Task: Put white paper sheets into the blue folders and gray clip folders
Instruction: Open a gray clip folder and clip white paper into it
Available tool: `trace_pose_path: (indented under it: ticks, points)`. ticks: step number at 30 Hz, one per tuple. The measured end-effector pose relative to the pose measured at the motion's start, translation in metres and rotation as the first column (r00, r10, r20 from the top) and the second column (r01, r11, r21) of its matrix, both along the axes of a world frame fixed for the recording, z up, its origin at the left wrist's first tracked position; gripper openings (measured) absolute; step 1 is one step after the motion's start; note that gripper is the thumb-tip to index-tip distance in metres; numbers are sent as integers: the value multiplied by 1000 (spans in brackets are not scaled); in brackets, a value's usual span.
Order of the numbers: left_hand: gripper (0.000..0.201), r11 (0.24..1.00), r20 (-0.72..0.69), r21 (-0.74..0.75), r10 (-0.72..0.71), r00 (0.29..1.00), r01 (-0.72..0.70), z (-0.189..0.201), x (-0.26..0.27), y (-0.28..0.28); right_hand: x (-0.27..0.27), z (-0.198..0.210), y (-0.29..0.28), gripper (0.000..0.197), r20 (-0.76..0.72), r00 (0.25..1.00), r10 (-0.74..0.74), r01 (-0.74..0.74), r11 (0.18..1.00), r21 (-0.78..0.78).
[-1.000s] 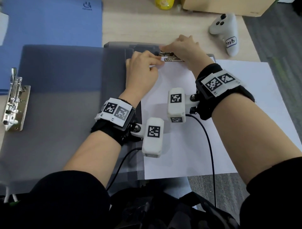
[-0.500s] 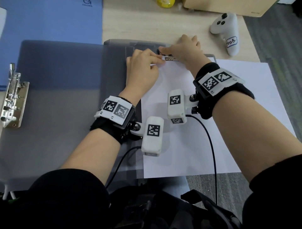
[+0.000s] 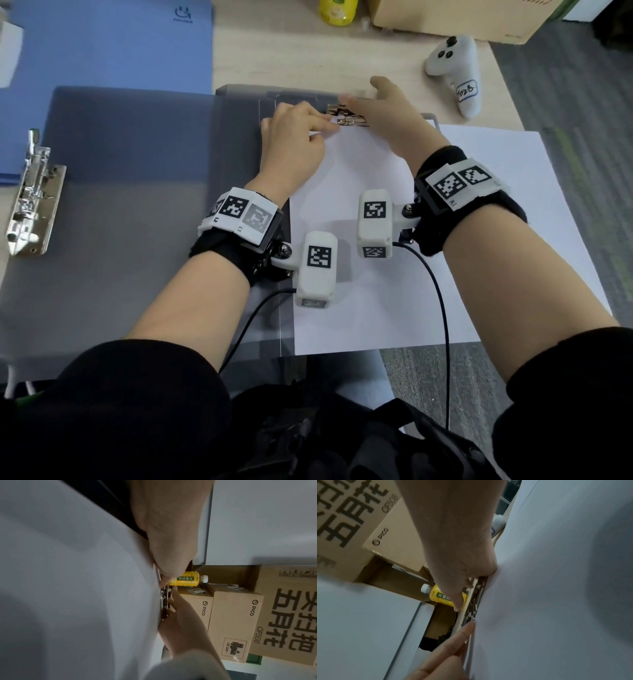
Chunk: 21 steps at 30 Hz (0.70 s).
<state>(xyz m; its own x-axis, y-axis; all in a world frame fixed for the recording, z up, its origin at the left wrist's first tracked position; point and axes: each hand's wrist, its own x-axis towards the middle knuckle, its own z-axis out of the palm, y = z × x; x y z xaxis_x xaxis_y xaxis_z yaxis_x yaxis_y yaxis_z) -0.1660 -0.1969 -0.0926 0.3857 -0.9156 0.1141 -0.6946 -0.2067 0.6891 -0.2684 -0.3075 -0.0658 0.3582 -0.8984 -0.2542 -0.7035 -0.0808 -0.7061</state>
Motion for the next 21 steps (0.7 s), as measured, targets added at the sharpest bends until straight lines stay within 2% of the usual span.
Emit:
trace_pose_path:
  ticks: [4, 8, 12, 16, 19, 21]
  points:
    - [48, 994, 44, 93, -56, 997, 51, 9, -5, 7, -25, 5, 16, 52, 251, 965, -76, 72, 997, 26]
    - [53, 957, 110, 253, -175, 978, 143, 22, -21, 19, -51, 10, 38, 35, 446, 888, -112, 126, 992, 0]
    - [50, 897, 123, 398, -261, 958, 193, 31, -41, 31, -77, 13, 67, 26, 498, 858, -129, 159, 987, -19]
    - [32, 842, 94, 486, -318, 943, 236, 39, -65, 45, -104, 19, 98, 18, 553, 819, -153, 149, 988, 52]
    - [5, 856, 30, 435, -323, 946, 279, 45, -85, 56, -122, 22, 121, 18, 584, 799, -143, 148, 988, 38]
    - [17, 868, -13, 400, -317, 948, 295, 51, -101, 67, -134, 22, 131, 20, 586, 796, -150, 188, 982, -3]
